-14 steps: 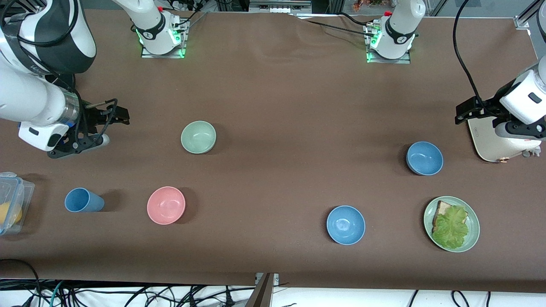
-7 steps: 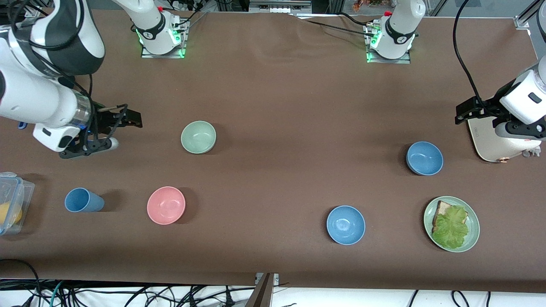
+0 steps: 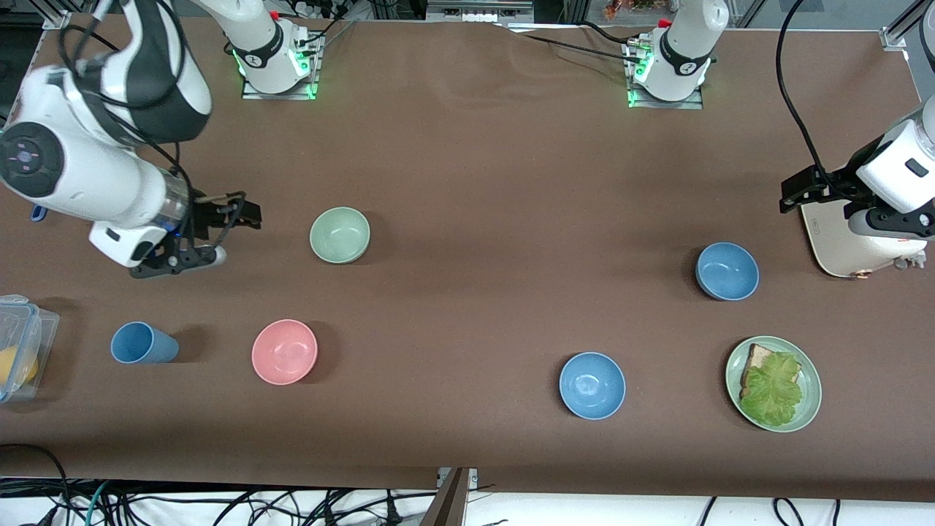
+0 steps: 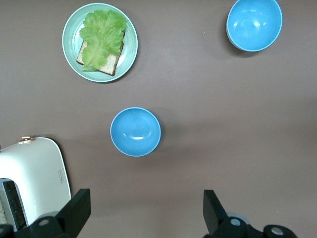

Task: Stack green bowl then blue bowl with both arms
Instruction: 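Reach the right gripper over the light green bowl and grasp its rim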

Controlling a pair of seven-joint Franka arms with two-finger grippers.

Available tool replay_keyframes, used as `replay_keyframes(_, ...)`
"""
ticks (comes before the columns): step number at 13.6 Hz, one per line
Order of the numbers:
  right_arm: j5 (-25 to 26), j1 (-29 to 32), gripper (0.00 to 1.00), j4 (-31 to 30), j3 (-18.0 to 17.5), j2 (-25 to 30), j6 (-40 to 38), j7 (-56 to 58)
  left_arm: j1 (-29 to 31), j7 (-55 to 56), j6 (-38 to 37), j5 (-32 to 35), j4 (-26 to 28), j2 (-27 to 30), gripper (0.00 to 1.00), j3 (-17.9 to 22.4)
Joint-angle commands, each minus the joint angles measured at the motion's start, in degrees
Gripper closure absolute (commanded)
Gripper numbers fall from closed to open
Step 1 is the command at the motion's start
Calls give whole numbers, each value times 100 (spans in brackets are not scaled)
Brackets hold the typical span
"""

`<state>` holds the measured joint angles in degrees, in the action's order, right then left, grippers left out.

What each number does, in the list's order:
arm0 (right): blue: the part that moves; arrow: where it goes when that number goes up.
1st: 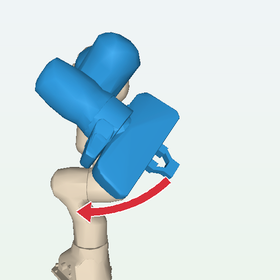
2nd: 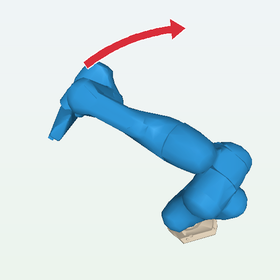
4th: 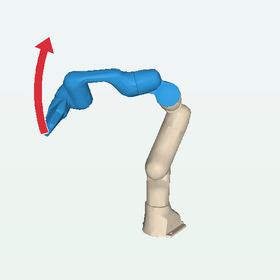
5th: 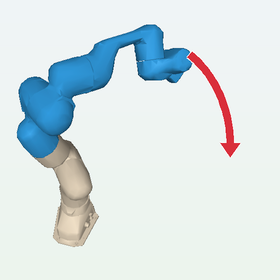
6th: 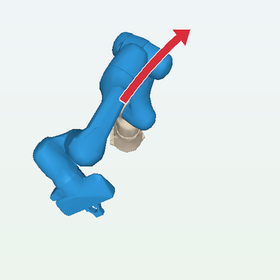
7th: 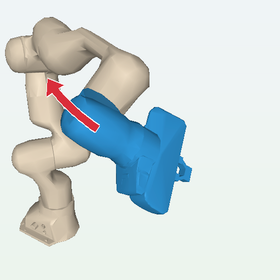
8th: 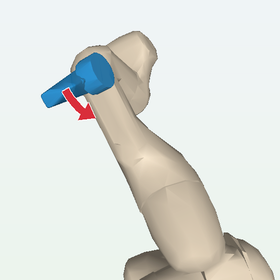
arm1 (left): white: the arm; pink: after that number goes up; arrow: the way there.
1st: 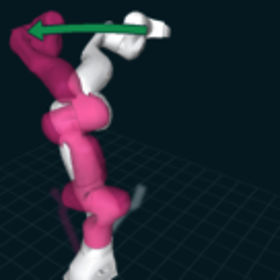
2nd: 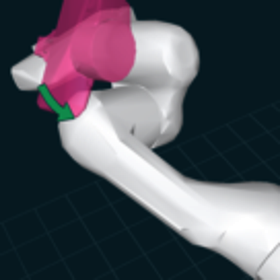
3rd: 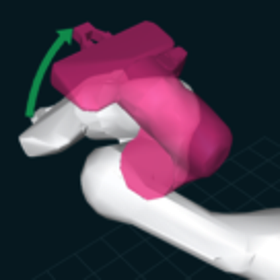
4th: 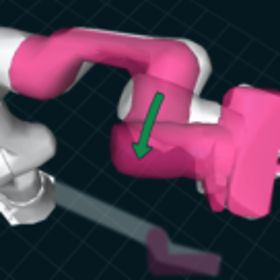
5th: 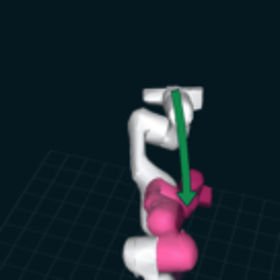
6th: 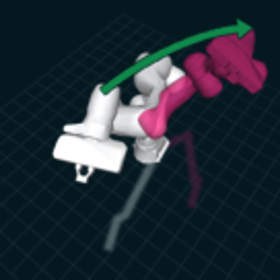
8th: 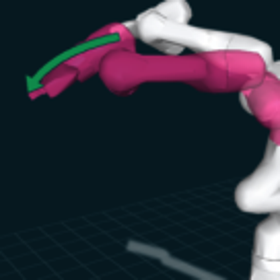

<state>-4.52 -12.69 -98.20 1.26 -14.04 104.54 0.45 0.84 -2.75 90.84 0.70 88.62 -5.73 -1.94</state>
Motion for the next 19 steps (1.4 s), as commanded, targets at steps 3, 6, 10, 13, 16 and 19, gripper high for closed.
replay_keyframes(3,48,-49,1,-1946,-468,60,2444,-598,4,-15,-67,-114,23,63,0,27)
replay_keyframes(6,48,-102,1,-2606,-478,-81,3246,-599,4,-15,-67,-114,23,63,0,27)
replay_keyframes(10,39,-128,6,-3160,-486,-107,3940,-607,4,-15,-67,-114,23,72,0,27)
replay_keyframes(13,39,-137,16,-3223,-539,-300,4188,-625,4,-15,-76,-114,23,63,0,27)
replay_keyframes(16,39,-137,26,-3267,-776,-450,4425,-1029,4,-15,-67,-114,23,63,0,27)
replay_keyframes(19,39,-137,66,-3258,-785,-476,4435,-1029,4,-15,-76,-114,23,63,0,27)
